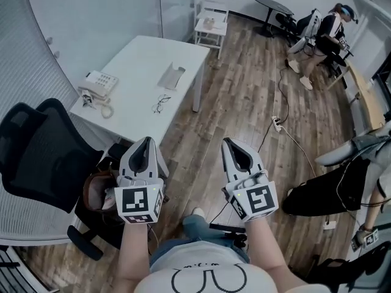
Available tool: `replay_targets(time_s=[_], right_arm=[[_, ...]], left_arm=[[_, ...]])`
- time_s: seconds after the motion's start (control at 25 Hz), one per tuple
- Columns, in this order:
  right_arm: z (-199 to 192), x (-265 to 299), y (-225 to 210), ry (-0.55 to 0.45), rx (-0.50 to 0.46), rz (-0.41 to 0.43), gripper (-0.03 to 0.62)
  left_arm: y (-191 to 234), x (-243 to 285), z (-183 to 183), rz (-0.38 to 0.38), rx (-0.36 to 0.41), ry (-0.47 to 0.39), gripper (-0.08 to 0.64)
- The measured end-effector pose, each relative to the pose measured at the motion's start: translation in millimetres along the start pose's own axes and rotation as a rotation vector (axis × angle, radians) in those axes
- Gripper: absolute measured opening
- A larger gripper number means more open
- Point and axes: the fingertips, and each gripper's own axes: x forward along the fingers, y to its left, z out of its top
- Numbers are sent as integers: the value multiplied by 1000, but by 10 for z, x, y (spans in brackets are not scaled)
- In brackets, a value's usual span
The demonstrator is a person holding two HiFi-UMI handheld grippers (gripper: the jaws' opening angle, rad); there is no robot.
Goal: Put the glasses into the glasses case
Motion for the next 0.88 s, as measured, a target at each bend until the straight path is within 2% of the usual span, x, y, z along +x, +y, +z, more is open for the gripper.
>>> replay_targets(time_s=[0.28, 0.52, 0.72, 0.76, 0.88], right_arm=[[-159, 652, -682, 15, 37, 40, 12], [-233, 1077, -963, 2, 69, 48, 12], [-398, 1486, -1140, 29, 76, 50, 12], [-435, 1587, -1175, 38, 78, 50, 12], [-483, 1943, -1288, 47, 77, 46, 12]], left_arm=[[26, 868, 1, 59, -10, 24, 17], [135, 1344, -7, 72, 4, 48, 17], [414, 1801, -84, 83, -22, 64, 18], [476, 1907, -109, 77, -35, 72, 27], [661, 2250, -177, 44, -84, 99, 129]])
